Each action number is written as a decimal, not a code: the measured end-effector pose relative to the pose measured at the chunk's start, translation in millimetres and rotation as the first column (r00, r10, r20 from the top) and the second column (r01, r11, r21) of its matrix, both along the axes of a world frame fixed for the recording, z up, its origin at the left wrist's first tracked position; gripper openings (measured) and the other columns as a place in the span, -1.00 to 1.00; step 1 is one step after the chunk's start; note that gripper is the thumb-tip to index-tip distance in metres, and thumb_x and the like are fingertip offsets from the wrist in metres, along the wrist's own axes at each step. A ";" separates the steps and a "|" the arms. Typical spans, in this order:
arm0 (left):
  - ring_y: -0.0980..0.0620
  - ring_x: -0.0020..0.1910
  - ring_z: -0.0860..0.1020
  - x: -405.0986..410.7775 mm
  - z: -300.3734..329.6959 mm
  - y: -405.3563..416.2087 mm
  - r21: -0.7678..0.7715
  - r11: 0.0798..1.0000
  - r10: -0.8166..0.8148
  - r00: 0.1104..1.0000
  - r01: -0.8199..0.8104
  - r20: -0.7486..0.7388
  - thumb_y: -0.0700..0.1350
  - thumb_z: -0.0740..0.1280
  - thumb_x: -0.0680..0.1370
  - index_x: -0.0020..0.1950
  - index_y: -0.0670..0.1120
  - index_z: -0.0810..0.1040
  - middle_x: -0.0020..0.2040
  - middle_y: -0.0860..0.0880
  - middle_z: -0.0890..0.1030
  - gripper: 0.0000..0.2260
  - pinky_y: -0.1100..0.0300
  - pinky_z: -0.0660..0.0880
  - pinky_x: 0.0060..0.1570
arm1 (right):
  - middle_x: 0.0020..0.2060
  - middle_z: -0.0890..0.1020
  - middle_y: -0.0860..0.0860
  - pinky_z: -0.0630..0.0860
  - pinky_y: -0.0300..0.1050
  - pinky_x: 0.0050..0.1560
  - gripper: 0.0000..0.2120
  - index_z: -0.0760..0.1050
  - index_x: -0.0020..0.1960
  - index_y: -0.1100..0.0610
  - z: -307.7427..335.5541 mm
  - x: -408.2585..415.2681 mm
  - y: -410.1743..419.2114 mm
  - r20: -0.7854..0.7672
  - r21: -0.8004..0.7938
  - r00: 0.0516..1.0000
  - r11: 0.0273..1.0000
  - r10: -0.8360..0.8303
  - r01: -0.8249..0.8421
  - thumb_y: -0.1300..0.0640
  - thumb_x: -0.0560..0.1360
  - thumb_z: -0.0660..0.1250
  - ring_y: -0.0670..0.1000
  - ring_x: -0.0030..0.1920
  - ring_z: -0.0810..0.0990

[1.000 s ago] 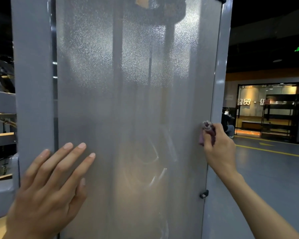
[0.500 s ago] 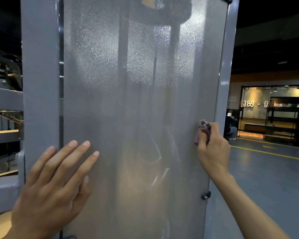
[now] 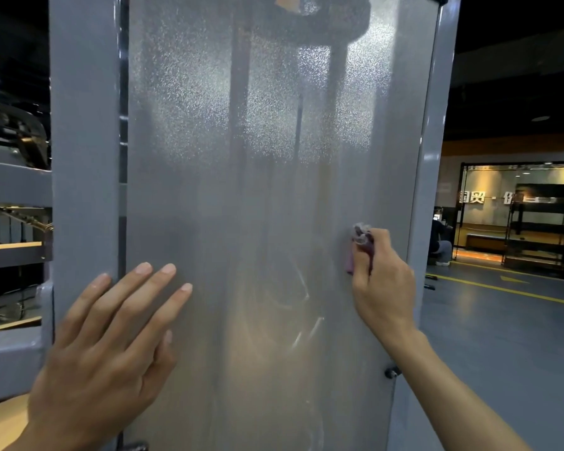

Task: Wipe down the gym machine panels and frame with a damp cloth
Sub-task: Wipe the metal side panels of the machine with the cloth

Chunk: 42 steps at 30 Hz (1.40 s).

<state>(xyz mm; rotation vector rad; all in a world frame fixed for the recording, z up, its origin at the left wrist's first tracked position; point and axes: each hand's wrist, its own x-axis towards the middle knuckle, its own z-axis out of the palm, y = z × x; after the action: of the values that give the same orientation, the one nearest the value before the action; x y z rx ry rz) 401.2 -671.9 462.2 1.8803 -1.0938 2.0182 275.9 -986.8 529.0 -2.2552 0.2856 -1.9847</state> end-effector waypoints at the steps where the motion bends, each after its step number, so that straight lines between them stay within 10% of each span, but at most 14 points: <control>1: -0.21 0.48 0.43 0.0 -0.2 0.4 0.001 1.000 0.000 1.000 0.000 -0.001 -0.15 0.28 0.56 0.42 -0.13 0.59 0.50 -0.18 0.48 -0.58 -0.25 0.31 0.47 | -0.41 0.38 -0.24 0.31 -0.06 -0.37 -0.89 0.38 0.02 0.05 0.1 1.6 5.0 -0.011 -0.039 1.000 0.999 0.004 -0.004 0.25 0.57 0.20 0.10 -0.40 0.47; 42: -0.19 0.47 0.44 -3.4 0.7 2.1 -0.005 1.000 0.000 1.000 0.000 -0.013 -0.16 0.28 0.54 0.41 -0.12 0.61 0.50 -0.16 0.49 -0.58 -0.19 0.28 0.51 | -0.40 0.43 -0.17 0.39 -0.06 -0.42 -0.89 0.38 0.00 0.02 1.1 13.9 33.6 0.029 -0.093 0.999 0.995 0.028 -0.025 0.21 0.55 0.19 0.06 -0.44 0.47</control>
<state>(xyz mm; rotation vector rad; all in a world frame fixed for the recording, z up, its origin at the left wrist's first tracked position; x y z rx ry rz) 397.8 -669.8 462.9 1.8877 -1.0841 2.0045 289.8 -953.2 530.1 -2.2682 0.1631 -2.0578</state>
